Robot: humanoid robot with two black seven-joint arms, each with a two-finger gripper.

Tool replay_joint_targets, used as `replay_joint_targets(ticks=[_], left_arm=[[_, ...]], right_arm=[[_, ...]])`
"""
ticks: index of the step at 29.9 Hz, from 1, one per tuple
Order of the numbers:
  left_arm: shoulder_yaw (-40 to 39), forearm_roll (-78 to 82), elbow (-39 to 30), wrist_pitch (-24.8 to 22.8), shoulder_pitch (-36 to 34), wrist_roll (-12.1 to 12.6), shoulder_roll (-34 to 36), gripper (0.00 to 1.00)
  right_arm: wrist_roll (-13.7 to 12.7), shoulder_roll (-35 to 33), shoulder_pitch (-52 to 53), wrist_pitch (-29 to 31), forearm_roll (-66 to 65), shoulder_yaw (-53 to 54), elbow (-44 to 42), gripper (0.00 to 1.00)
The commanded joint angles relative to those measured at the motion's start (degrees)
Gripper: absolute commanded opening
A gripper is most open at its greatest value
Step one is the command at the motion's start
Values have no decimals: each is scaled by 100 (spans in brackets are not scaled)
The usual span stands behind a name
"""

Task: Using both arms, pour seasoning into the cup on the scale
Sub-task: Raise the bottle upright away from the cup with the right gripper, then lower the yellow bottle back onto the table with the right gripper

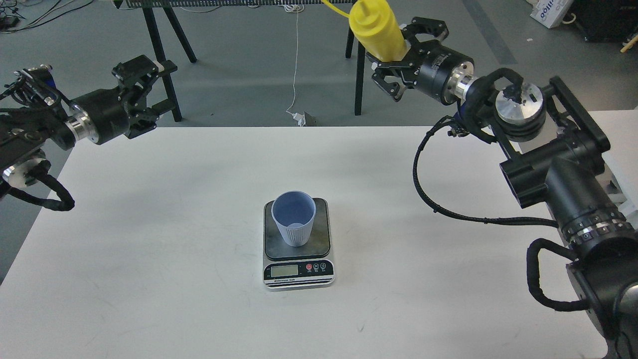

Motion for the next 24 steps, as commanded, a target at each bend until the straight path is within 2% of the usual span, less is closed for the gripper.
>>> replay_joint_targets(ticks=[1, 5, 10, 20, 24], left_arm=[[8, 0, 0, 0, 0, 2, 5, 99], [17, 9, 0, 0, 0, 2, -30, 99], [34, 9, 0, 0, -9, 2, -65, 99], [43, 9, 0, 0, 8, 2, 14, 99], [43, 9, 0, 0, 8, 2, 40, 99]], right_arm=[[-3, -211, -1233, 705, 517, 717, 90, 4], [-3, -282, -2438, 1723, 948, 719, 73, 5], [-3, -177, -3432, 1723, 1046, 648, 11, 6], [-3, 219, -3741, 1723, 1037, 631, -121, 9], [-3, 342, -3741, 1723, 1028, 535, -121, 26]])
